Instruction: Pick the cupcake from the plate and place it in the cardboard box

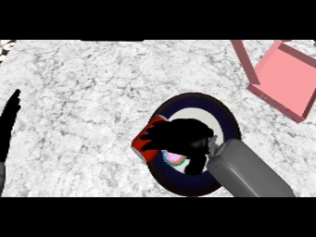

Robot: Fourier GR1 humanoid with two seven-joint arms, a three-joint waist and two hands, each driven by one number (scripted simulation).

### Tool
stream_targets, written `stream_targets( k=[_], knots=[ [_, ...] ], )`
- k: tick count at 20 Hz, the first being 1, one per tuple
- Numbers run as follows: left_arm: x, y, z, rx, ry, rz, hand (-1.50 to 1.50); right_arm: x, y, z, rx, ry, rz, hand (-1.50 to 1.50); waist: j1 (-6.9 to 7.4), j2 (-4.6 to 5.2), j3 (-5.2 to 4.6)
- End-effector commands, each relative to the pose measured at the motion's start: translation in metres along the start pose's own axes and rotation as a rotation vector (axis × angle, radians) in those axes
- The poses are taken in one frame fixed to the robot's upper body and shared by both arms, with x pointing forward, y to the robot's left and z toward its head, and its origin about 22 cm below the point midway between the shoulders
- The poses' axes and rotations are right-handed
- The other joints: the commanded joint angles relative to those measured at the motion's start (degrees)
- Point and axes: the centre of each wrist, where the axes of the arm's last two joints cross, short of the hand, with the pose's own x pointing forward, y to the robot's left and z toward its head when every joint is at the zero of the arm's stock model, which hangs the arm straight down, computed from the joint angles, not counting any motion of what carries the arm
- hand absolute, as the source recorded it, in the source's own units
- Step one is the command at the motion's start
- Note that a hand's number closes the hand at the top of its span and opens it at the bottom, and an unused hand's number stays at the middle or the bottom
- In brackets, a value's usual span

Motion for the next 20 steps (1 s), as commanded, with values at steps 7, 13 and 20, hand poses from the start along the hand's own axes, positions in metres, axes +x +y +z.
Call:
stream_targets(
  k=[7,13,20],
  knots=[
    [-0.004,0.016,-0.012,-0.005,0.006,0.016,0.0,-0.015,0.029,-0.017,-0.183,0.034,0.113,1.5,-0.33,0.74,-0.08],
    [-0.014,0.018,0.006,0.075,0.049,0.003,0.0,-0.126,0.017,0.193,-0.366,0.579,0.005,1.5,-6.43,1.35,0.44],
    [-0.021,0.016,0.014,0.057,0.032,0.017,0.0,-0.141,-0.001,0.386,-0.642,0.925,0.036,1.5,-3.1,1.72,0.48]
  ],
)
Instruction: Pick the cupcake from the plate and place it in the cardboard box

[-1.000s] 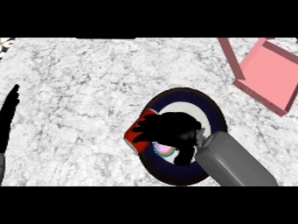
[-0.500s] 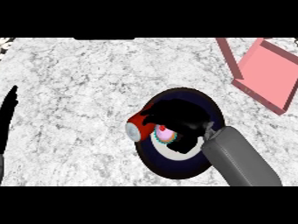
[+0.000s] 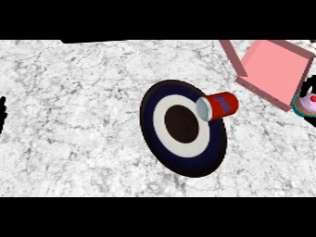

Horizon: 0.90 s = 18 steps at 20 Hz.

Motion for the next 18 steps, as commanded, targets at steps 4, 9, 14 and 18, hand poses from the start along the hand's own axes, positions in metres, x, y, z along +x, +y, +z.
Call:
stream_targets(
  k=[4,9,14,18],
  knots=[
    [0.009,-0.008,-0.001,-0.033,-0.045,0.018,0.0,-0.095,-0.075,0.101,-0.355,0.14,-0.042,1.5,3.65,0.42,0.1],
    [0.018,-0.014,-0.009,-0.065,-0.064,-0.004,0.0,-0.118,-0.082,0.129,-0.492,-0.001,-0.053,1.5,5.44,0.56,-0.06],
    [0.024,-0.02,-0.011,-0.092,-0.077,-0.009,0.0,-0.127,-0.092,0.134,-0.442,-0.06,-0.153,1.5,6.93,0.28,-0.23],
    [0.031,-0.037,-0.007,-0.088,-0.089,-0.019,0.0,-0.117,-0.116,0.104,-0.445,-0.093,-0.258,1.5,7.41,0.13,-0.34]
  ],
)
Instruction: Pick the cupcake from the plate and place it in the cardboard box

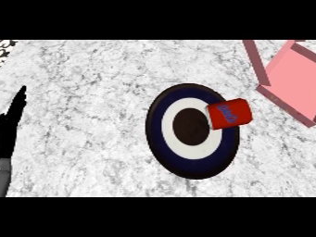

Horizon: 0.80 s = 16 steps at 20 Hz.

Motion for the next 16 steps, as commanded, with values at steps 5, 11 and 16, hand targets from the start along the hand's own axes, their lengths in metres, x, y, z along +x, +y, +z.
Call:
stream_targets(
  k=[5,11,16],
  knots=[
    [0.003,0.012,-0.016,-0.021,-0.001,-0.002,0.0,0.025,0.015,-0.069,0.013,-0.039,-0.221,1.5,0.78,0.03,-0.22],
    [0.009,-0.005,-0.012,-0.03,-0.003,-0.002,0.0,0.038,0.029,-0.098,0.097,0.007,-0.314,1.5,0.77,0.08,-0.15],
    [0.012,-0.011,-0.009,-0.04,-0.007,0.006,0.0,0.062,0.059,-0.135,0.112,0.048,-0.351,1.5,1.33,0.21,-0.13]
  ],
)
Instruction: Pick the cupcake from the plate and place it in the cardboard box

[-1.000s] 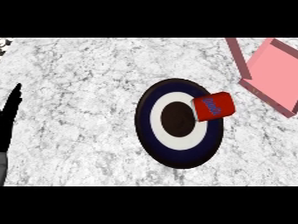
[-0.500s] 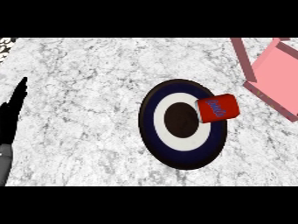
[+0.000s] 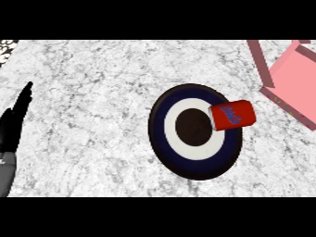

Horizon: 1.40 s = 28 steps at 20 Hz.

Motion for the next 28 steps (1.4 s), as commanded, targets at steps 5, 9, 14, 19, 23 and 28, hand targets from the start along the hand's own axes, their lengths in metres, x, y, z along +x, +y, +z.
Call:
stream_targets(
  k=[5,9,14,19,23,28],
  knots=[
    [0.012,0.011,-0.01,0.015,-0.022,-0.001,0.0,0.012,0.07,-0.043,0.046,0.038,-0.028,1.5,0.47,0.44,0.06],
    [0.005,0.01,-0.002,0.008,-0.033,-0.003,0.0,0.014,0.084,-0.048,0.022,0.124,0.033,1.5,0.67,0.37,0.05],
    [0.004,0.007,-0.002,0.0,-0.031,-0.011,0.0,0.012,0.113,-0.052,0.117,0.252,-0.086,-1.5,1.44,0.75,0.08],
    [0.008,-0.014,-0.003,-0.002,-0.016,-0.001,0.0,0.016,0.117,-0.056,0.111,0.199,-0.132,-1.5,0.81,0.79,0.12],
    [0.005,-0.003,-0.002,0.0,-0.035,0.006,0.0,0.018,0.106,-0.057,-0.006,0.121,-0.193,-1.5,1.13,0.91,0.13],
    [0.003,-0.011,-0.003,0.006,-0.006,0.018,0.0,0.011,0.089,-0.048,-0.167,0.074,-0.334,-1.5,-0.05,0.76,0.13]
  ],
)
